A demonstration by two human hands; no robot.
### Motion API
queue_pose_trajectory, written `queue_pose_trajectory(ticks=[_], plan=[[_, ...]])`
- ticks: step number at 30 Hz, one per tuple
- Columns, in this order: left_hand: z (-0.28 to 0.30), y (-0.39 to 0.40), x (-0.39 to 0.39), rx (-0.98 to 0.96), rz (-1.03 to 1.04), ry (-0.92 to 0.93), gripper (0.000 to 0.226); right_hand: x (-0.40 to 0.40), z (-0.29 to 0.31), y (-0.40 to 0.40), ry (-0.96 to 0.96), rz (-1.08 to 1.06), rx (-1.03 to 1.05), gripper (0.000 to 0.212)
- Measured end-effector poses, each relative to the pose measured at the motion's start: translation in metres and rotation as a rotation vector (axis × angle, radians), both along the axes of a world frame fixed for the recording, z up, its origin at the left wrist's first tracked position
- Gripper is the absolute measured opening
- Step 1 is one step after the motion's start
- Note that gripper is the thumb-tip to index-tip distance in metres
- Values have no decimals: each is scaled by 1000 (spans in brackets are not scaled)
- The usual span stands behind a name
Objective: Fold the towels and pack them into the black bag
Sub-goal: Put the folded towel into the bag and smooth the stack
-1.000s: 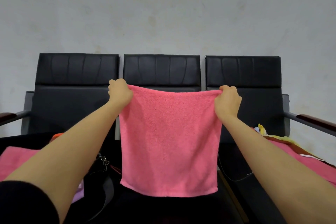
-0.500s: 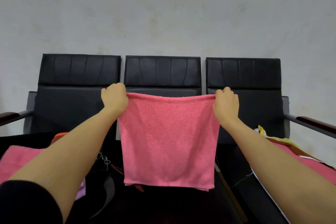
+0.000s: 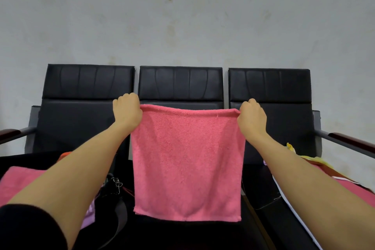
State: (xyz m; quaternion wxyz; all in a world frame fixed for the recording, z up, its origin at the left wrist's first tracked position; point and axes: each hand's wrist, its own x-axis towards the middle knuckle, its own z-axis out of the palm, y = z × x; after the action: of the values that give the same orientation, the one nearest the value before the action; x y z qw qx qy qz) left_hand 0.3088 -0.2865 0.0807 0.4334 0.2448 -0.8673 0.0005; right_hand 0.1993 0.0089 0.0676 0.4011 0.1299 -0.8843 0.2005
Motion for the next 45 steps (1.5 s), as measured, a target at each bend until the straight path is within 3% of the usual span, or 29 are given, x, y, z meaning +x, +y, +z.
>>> queue_pose_trajectory(ticks=[3, 5, 12, 16, 19, 24, 26, 31, 37, 42, 45], plan=[[-7, 4, 2, 33, -2, 15, 13, -4, -7, -2, -77, 45, -161, 12], [-15, 6, 1, 57, -18, 7, 18, -9, -14, -3, -143, 72, -243, 15], [-58, 2, -14, 142, -28, -91, 41, -28, -55, -6, -304, 117, -177, 24], [-80, -3, -29, 275, -76, -91, 42, -53, -73, -14, -372, 193, -308, 32], [-94, -11, -48, 467, -155, -19, 40, -69, -84, -21, -388, 277, -459, 34], [-100, -22, -92, 960, -436, 221, 41, -93, -87, -42, -474, 392, -769, 37], [-94, -27, -107, 1046, -538, 282, 37, -105, -83, -51, -486, 414, -874, 37], [-73, -35, -126, 960, -625, 396, 32, -117, -61, -64, -405, 541, -1051, 34], [-83, -27, -118, 910, -698, 526, 29, -104, -60, -61, -326, 655, -1099, 30], [-139, -3, -94, 1032, -629, 560, 26, -77, -102, -42, -433, 637, -1089, 22], [-173, 10, -75, 1054, -408, 440, 23, -63, -128, -31, -496, 538, -1071, 20]])
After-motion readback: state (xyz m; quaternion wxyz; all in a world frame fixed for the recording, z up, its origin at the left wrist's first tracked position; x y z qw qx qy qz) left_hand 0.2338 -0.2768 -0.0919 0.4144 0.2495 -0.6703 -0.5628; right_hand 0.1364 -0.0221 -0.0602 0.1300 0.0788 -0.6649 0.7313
